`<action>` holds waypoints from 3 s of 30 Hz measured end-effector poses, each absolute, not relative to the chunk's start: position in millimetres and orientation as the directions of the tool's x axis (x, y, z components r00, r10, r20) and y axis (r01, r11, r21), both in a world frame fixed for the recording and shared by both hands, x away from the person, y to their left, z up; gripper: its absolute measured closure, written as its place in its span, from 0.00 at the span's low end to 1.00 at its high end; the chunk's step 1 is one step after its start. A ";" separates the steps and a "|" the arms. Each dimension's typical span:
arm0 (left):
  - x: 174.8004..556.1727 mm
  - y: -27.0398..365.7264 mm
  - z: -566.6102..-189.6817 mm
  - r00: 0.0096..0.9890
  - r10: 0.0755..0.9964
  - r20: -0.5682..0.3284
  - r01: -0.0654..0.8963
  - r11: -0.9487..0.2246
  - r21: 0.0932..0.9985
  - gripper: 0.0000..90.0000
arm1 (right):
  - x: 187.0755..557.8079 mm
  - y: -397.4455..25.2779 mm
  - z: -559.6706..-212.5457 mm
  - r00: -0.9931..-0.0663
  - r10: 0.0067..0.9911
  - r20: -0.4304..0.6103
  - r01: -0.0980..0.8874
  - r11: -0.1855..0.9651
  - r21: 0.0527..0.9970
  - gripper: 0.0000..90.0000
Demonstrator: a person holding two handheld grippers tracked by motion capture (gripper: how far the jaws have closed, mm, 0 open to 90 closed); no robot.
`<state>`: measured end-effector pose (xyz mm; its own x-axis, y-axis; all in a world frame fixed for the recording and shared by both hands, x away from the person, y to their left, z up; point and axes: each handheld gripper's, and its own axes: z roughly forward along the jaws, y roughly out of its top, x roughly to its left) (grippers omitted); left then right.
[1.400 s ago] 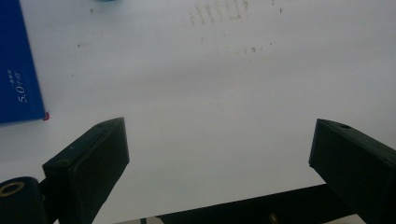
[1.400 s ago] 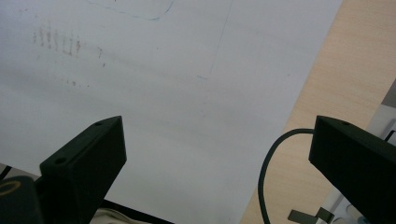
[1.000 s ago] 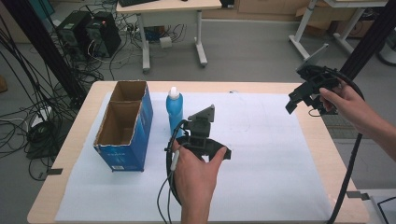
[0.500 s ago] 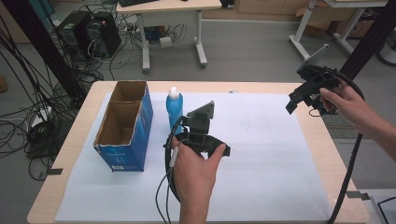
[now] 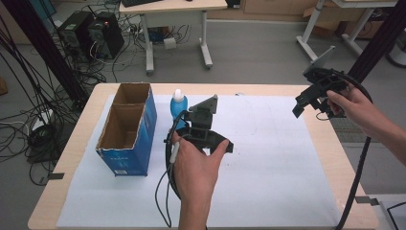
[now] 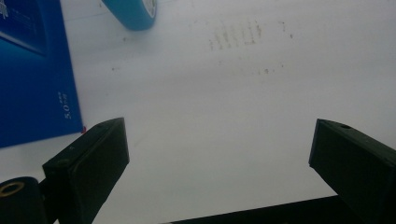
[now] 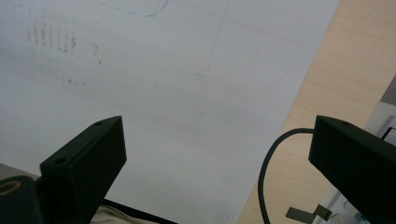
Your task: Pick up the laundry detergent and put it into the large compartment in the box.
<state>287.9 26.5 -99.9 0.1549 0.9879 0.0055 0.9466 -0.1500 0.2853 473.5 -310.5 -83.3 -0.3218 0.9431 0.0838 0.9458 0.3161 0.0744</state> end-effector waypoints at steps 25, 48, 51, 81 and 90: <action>320.1 45.1 -69.2 0.131 0.990 0.046 0.936 -0.139 0.324 0.06 | 478.4 -304.8 -86.0 -0.321 0.944 0.082 0.947 0.317 0.060 0.04; 354.9 62.4 -44.4 0.122 0.992 0.044 0.920 -0.129 0.371 0.06 | 476.8 -294.1 -84.7 -0.351 0.932 0.091 0.936 0.347 0.052 0.04; 360.0 64.8 -42.0 0.121 0.992 0.042 0.918 -0.128 0.375 0.06 | 477.6 -292.2 -85.3 -0.355 0.931 0.088 0.935 0.352 0.048 0.04; 420.4 79.6 -35.8 0.076 0.997 0.020 0.937 -0.079 0.339 0.06 | 464.9 -299.0 -77.3 -0.357 0.930 0.086 0.933 0.352 0.068 0.04; 431.0 87.9 -41.3 0.050 0.999 -0.003 0.943 -0.047 0.330 0.06 | 460.1 -294.2 -75.5 -0.368 0.927 0.078 0.929 0.363 0.071 0.04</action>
<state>431.0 87.9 -41.3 0.0504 0.9987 -0.0028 0.9427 -0.0467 0.3304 460.1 -294.2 -75.5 -0.3676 0.9267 0.0782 0.9292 0.3626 0.0712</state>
